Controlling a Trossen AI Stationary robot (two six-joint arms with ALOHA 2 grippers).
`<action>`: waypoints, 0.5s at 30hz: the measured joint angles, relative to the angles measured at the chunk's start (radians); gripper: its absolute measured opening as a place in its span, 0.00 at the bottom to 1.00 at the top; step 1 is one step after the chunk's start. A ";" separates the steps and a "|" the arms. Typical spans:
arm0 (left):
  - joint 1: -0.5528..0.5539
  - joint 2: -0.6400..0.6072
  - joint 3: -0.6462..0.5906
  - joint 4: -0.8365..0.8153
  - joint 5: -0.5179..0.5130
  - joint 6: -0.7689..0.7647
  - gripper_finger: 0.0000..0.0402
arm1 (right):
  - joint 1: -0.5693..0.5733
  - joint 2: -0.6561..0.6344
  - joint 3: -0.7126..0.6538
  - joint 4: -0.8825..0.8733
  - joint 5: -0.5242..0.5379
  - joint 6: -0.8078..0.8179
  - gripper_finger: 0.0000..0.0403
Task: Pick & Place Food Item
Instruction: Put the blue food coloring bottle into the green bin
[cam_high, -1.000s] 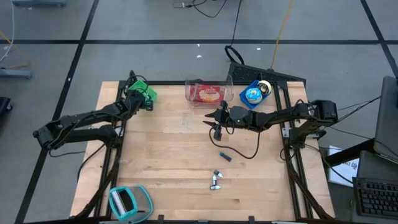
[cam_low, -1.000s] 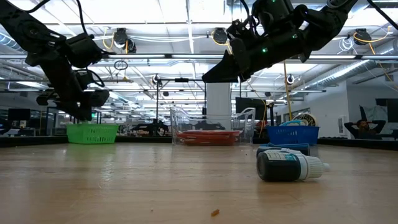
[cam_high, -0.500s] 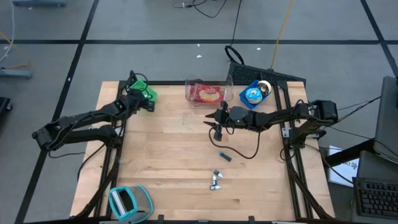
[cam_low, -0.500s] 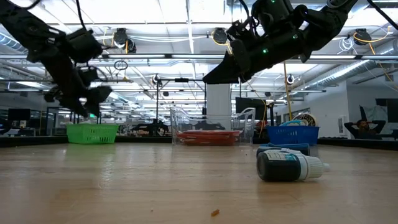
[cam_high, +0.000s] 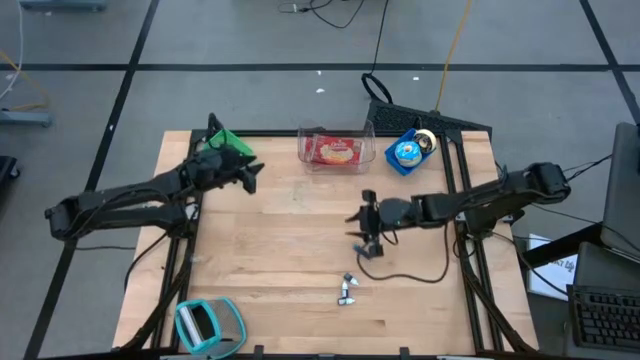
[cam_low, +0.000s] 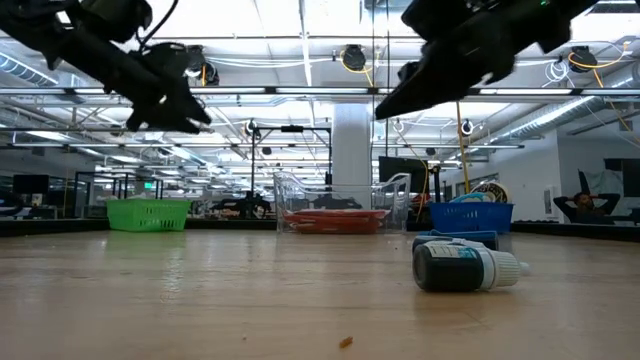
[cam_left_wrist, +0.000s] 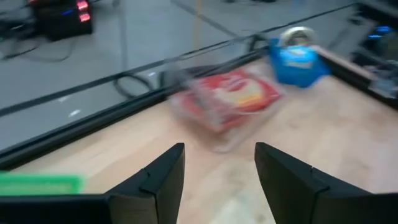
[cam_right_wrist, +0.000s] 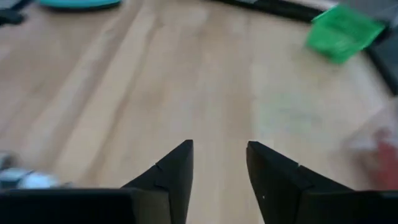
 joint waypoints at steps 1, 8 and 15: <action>-0.019 0.003 0.000 0.017 0.002 0.003 0.49 | 0.021 -0.001 0.000 -0.014 0.000 0.024 0.37; -0.130 0.062 -0.002 0.144 0.002 -0.004 0.48 | 0.135 0.015 0.000 -0.165 0.007 0.232 0.54; -0.212 0.150 -0.002 0.258 0.002 -0.007 0.50 | 0.274 0.121 0.000 -0.322 0.187 0.373 0.67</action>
